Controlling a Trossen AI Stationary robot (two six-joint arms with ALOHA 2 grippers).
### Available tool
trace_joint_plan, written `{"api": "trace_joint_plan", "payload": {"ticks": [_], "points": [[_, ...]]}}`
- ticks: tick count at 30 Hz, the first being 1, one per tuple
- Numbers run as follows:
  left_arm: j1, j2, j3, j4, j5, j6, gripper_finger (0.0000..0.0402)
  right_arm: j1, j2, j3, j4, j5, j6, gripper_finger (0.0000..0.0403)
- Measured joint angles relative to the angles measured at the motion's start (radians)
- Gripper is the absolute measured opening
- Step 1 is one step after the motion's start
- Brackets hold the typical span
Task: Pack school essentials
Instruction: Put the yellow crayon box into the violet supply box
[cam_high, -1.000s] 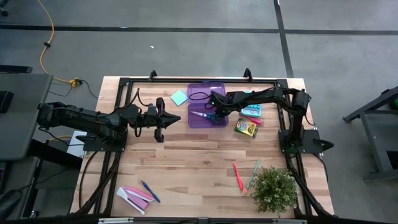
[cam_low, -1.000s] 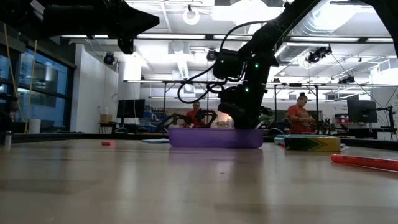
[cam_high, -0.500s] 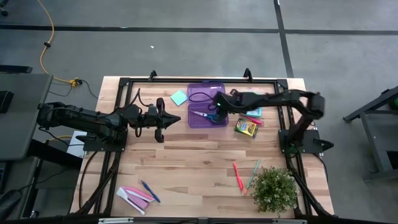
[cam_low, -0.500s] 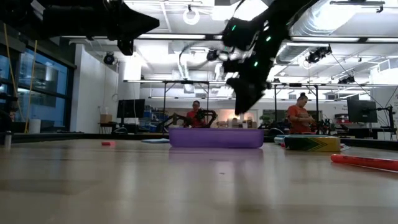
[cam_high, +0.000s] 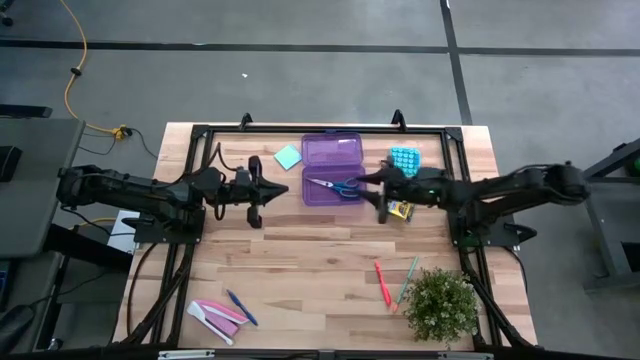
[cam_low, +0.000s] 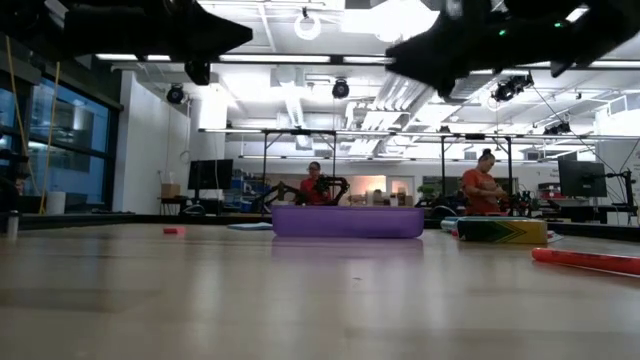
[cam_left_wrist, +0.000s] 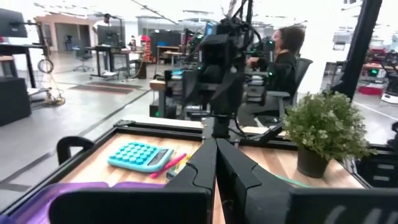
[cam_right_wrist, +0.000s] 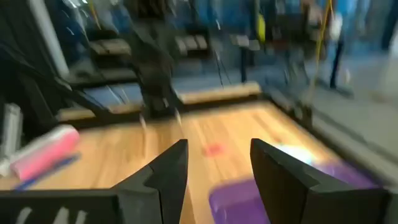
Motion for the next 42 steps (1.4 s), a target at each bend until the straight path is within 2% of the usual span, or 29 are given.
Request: {"api": "trace_joint_plan", "payload": {"ticks": [6,16,24,30,36,38,42], "points": [[0.0,0.001,0.0,-0.015,-0.051,0.011,0.001,0.006,-0.051,-0.013,0.011,-0.013,-0.044,0.0167],[0.0,0.001,0.0,-0.014,-0.052,0.013,0.0034,0.006,-0.052,-0.013,-0.01,-0.016,-0.042,0.0167],[-0.001,0.001,0.0,-0.014,-0.073,0.026,0.0081,0.006,-0.051,-0.013,-0.018,-0.017,-0.041,0.0167],[-0.019,0.001,0.0,-0.014,-0.075,0.026,0.0123,0.006,-0.051,-0.013,-0.02,-0.017,0.05,0.0167],[-0.027,0.001,0.0,-0.014,-0.075,0.026,0.0135,0.007,-0.051,-0.013,-0.049,0.007,0.108,0.0167],[-0.027,0.001,0.0,-0.014,-0.075,0.026,0.0135,0.007,-0.051,0.014,-0.147,0.101,0.197,0.0167],[-0.027,0.001,0.0,-0.014,-0.075,0.026,0.0134,0.004,-0.037,0.164,-0.669,0.315,0.411,0.0167]]}}
